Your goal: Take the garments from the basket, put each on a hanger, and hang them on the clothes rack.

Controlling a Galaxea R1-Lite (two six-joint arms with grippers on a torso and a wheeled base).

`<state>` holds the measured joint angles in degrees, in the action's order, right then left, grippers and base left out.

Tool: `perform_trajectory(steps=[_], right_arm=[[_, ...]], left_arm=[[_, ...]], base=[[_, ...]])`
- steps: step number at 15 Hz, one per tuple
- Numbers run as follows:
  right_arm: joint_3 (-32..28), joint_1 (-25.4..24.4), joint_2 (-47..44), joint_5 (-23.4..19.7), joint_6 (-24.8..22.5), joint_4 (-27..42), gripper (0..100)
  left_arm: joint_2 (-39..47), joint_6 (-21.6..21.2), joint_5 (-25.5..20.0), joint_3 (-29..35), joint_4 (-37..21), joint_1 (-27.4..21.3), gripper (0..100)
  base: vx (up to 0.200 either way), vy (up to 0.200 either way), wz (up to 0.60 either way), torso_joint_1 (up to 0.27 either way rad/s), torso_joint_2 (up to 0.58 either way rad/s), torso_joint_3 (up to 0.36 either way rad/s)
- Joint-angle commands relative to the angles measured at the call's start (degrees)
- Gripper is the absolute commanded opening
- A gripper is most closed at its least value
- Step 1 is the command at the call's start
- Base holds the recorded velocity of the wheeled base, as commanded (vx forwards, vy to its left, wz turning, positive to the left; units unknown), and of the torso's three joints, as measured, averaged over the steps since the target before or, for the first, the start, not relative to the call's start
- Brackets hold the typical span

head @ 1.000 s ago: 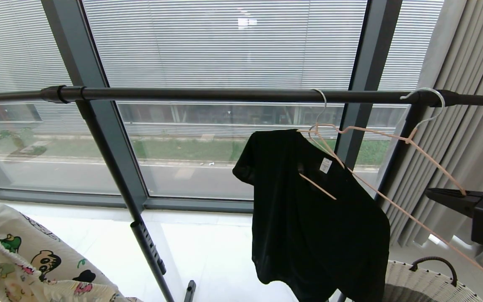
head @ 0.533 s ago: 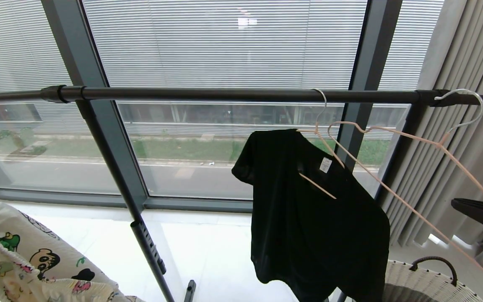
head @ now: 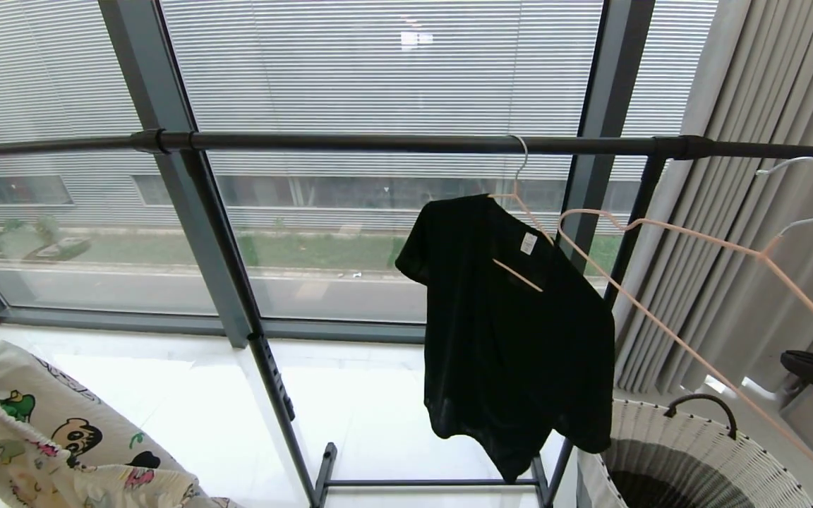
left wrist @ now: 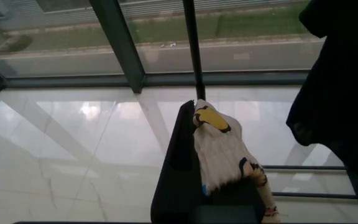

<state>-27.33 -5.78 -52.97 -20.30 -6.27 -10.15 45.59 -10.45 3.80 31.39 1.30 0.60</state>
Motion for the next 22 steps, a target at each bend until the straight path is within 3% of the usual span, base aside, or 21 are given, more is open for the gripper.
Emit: perform_trajectory(steps=[1, 5, 9, 13, 15, 16, 18, 22], right_arm=[[0.09, -0.02, 0.41, -0.01, 0.03, -0.04, 0], [-0.62, -0.20, 0.76, -1.24, 0.03, -0.22, 0], [-2.02, -2.40, 1.55, -9.23, -0.15, 0.05, 0], [-1.85, -15.58, -4.78, -9.23, -0.33, -0.39, 0], [-1.23, -24.63, -7.85, -9.23, -0.33, -0.66, 0], [-0.79, -27.80, -8.91, -9.15, -0.33, -1.27, 0], [-0.09, -31.93, -10.58, -9.15, -0.33, -3.73, 0], [-0.18, -34.56, -11.19, -9.15, -0.24, -5.31, 0]], left_arm=[[0.11, -0.01, -0.02, 0.16, 0.01, 0.02, 0], [0.29, -0.89, -0.02, 0.16, 0.01, -0.07, 0], [0.20, -3.18, -0.55, -0.01, 0.01, -0.69, 0], [4.33, -2.38, -0.20, 3.50, -0.07, -8.42, 0], [11.98, 1.04, 0.15, 9.65, 0.01, -12.20, 0], [15.84, 3.68, 2.35, 12.73, 0.01, -14.57, 0], [23.14, 8.87, 11.05, 18.18, 0.80, -20.81, 0], [33.60, 10.18, 18.17, 19.50, 10.30, -26.70, 0]], base=[[-0.200, 0.000, 0.00, 0.002, 0.00, 0.002], [-0.200, 0.000, 0.00, 0.001, 0.00, 0.002], [0.000, 0.000, 0.00, 0.000, 0.00, 0.000], [0.000, 0.000, 0.00, 0.000, 0.00, 0.000], [0.000, 0.000, 0.00, 0.000, 0.00, 0.000], [0.000, 0.000, 0.00, 0.000, 0.00, 0.000], [0.000, 0.000, 0.00, 0.000, 0.00, 0.000], [0.000, 0.000, 0.00, 0.000, 0.00, 0.000]])
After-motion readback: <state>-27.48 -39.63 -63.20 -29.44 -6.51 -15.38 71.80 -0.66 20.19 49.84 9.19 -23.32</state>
